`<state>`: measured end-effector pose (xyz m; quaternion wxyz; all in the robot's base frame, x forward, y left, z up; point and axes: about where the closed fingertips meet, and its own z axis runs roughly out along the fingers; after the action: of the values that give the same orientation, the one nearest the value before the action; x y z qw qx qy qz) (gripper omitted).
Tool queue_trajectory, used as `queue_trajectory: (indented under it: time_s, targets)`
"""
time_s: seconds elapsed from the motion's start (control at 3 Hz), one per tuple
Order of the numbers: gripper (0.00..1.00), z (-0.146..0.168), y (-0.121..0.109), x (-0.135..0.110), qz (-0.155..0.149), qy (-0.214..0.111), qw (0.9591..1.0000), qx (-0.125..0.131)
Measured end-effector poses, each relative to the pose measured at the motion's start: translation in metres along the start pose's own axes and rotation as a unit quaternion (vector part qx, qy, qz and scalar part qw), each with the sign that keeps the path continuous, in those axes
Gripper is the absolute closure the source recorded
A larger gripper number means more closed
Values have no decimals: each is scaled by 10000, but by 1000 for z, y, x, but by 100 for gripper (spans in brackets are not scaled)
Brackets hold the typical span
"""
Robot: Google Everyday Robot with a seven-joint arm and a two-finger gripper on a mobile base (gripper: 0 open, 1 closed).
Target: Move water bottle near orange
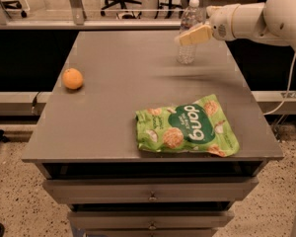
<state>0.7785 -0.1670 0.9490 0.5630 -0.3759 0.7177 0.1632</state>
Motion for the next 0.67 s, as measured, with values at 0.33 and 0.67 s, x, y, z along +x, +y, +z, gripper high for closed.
queue_trajectory:
  time_s: [0.33, 0.67]
  targets:
    - [24, 12, 1, -1, 181, -201, 9996, -72]
    - [55, 18, 6, -6, 345, -510, 9980, -170]
